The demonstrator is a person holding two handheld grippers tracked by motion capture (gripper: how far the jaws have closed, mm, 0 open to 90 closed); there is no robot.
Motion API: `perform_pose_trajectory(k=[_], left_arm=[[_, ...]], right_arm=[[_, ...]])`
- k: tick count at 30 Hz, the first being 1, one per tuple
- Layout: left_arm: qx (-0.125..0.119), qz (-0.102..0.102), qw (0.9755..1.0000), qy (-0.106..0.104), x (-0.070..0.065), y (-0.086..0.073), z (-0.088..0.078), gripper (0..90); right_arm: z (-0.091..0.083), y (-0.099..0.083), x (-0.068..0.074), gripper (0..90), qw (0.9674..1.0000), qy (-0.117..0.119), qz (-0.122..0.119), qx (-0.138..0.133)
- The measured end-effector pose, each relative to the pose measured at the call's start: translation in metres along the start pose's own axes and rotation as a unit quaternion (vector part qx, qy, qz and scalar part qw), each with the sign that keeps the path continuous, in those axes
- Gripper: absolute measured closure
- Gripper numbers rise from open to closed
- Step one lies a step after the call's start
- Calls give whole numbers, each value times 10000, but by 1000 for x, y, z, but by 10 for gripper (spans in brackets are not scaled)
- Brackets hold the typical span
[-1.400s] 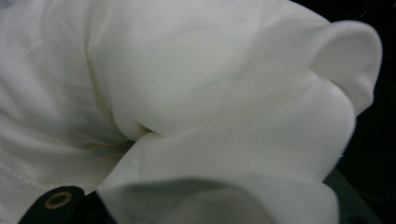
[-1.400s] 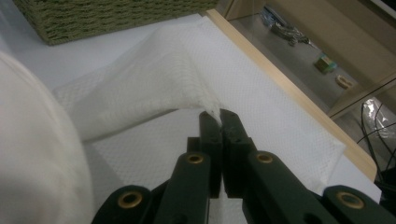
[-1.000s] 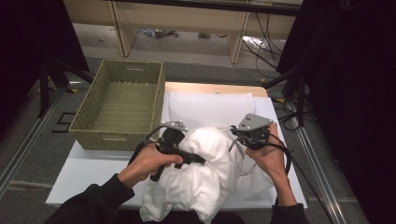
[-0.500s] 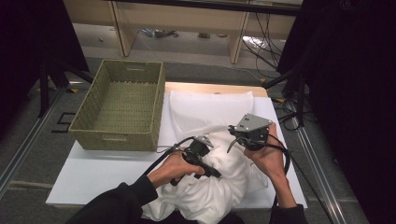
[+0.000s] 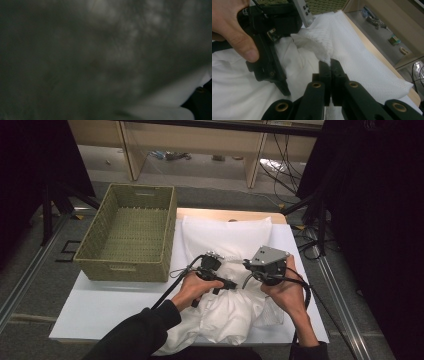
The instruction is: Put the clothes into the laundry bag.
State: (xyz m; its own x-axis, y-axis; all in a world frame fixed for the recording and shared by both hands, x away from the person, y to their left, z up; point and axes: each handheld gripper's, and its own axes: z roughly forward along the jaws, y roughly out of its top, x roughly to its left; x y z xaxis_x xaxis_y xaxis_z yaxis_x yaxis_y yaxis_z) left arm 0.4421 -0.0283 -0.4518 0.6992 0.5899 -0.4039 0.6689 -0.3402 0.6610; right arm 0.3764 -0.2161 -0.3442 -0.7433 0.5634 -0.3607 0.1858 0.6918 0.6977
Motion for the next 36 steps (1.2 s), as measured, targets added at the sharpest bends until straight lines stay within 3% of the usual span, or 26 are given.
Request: perform_pose_trajectory(k=[3,5,7,9,11,12,14,15,16,18,19,20,21,23,24,26,29,30,32,33,34,36], left_arm=[[95,121,9999,15,-6,2,-14,221],[-5,426,9990,136,-11,3,-31,206],[-68,517,9979,378,-16,1,-49,151],[-202,715,9964,404,-20,-3,-68,163],[-394,1061,9930,347,-23,-10,-82,163],[-365,1098,9928,313,-23,-12,-84,201],[-170,1314,9911,153,-21,-15,-78,410],[-164,1282,9914,191,-21,-16,-71,462],[-198,1342,9905,238,-21,-16,-62,583],[-284,1197,9920,281,-25,-13,-47,689],[-290,1172,9923,273,-27,-10,-40,713],[-281,1156,9922,381,-29,-7,-35,726],[-200,1264,9905,499,-28,-2,-31,734],[-297,1194,9899,704,-25,4,-20,739],[-334,1055,9906,804,-22,6,-15,735],[-327,868,9924,808,-10,9,-9,685],[-219,490,9970,556,0,9,-17,493],[-259,479,9970,545,-1,8,-24,404],[-200,778,9956,490,-3,2,-45,302],[-200,778,9956,490,-3,2,-45,253],[-295,921,9939,529,-3,-7,-69,210],[-501,789,9938,609,5,-17,-90,201]], right_arm=[[-1,-5,-2,900,10000,10,62,22],[0,-7,-3,900,10000,15,39,-2],[0,-8,-3,900,10000,5,50,7],[-1,-7,-2,900,10000,-2,44,8],[-1,-6,-3,900,10000,-1,6,-20],[-2,-5,-2,900,10000,15,27,-12],[-1,-4,-1,900,10000,0,40,-3],[0,-4,-1,900,10000,14,10,-2],[0,-3,0,900,10000,-1,-7,-15],[-1,-2,1,900,10000,27,-15,-8],[-2,0,1,900,10000,-1,-10,-28],[-3,0,2,900,10000,-1,-19,-49],[-5,1,2,900,10000,16,-15,-63],[-9,2,3,900,10000,31,-30,-81],[-10,2,4,900,10000,35,-64,-64],[-11,0,6,900,9999,55,-95,-1],[-9,-5,7,900,9999,47,-87,76],[-8,-7,7,900,9999,61,-66,123],[-4,-10,7,900,9998,122,-46,150],[-2,-12,7,900,9998,101,-37,147],[-3,-13,8,900,9997,111,84,215],[-1,-13,7,900,9998,118,-4,170]])
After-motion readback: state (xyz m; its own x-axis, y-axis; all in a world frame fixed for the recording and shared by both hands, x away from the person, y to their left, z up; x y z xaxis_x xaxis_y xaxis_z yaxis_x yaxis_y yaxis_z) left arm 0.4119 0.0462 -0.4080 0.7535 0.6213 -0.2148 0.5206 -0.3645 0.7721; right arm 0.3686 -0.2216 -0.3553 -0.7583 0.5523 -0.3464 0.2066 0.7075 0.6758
